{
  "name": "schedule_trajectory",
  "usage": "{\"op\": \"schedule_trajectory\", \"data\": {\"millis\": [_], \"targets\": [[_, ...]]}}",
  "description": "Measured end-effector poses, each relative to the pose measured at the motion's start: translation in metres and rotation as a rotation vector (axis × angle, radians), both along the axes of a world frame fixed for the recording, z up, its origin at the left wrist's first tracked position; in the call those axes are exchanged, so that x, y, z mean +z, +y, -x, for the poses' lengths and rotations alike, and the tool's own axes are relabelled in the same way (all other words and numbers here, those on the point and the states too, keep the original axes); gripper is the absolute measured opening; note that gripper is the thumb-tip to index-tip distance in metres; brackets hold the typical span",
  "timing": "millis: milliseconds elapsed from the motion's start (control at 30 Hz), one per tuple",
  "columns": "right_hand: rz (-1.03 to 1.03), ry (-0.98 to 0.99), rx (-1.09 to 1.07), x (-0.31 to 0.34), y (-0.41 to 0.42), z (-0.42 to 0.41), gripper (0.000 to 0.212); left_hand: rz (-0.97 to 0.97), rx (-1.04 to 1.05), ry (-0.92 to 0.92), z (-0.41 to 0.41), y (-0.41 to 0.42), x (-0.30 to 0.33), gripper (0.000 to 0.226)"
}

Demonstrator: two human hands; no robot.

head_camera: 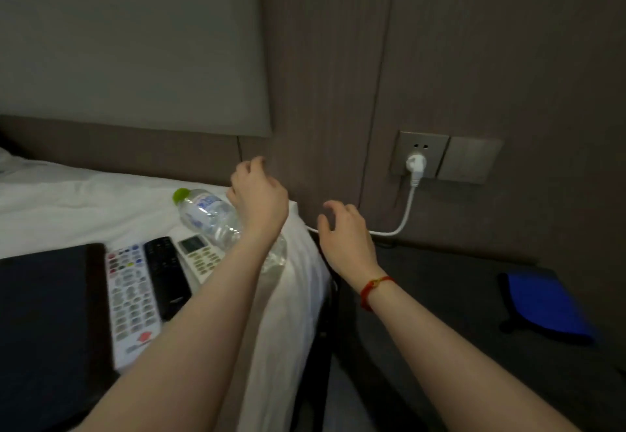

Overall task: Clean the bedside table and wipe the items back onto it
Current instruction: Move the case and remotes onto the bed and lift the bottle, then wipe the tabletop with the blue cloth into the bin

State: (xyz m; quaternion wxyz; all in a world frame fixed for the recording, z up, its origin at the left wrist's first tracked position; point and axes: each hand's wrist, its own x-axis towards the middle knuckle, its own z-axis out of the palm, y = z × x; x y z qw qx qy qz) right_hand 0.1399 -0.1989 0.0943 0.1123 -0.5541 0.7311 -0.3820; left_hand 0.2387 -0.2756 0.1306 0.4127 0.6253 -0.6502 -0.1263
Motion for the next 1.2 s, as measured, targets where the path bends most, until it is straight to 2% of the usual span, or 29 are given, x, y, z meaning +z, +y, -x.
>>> {"op": "schedule_trajectory", "data": {"millis": [100,200,367,500,600,800,933,1200], "targets": [[-0.083,0.021,-0.114,-0.013,0.018,0.049,0.036,0.013,-0.144,-0.047,0.052,0.020,-0.010,0.044],[-0.168,0.030,-0.219,-0.031,0.044,0.104,0.034,0.016,-0.275,-0.266,0.105,0.045,-0.030,0.043],[-0.374,-0.025,-0.430,-0.078,0.108,0.200,0.035,-0.047,-0.608,-0.482,0.190,0.099,-0.076,0.044],[-0.564,-0.015,-0.480,-0.117,0.152,0.254,0.018,-0.129,-0.896,-0.613,0.244,0.137,-0.125,0.052],[-0.645,0.156,-0.411,-0.138,0.170,0.273,0.040,-0.172,-1.032,-0.714,0.273,0.157,-0.151,0.059],[-0.618,0.433,-0.316,-0.139,0.174,0.270,0.035,-0.117,-1.054,-0.793,0.296,0.170,-0.178,0.050],[-0.596,0.475,-0.306,-0.138,0.181,0.274,0.032,-0.003,-1.045,-0.789,0.292,0.166,-0.177,0.035],[-0.580,0.512,-0.180,-0.138,0.188,0.261,0.030,-0.081,-1.023,-0.746,0.281,0.165,-0.176,0.028]]}}
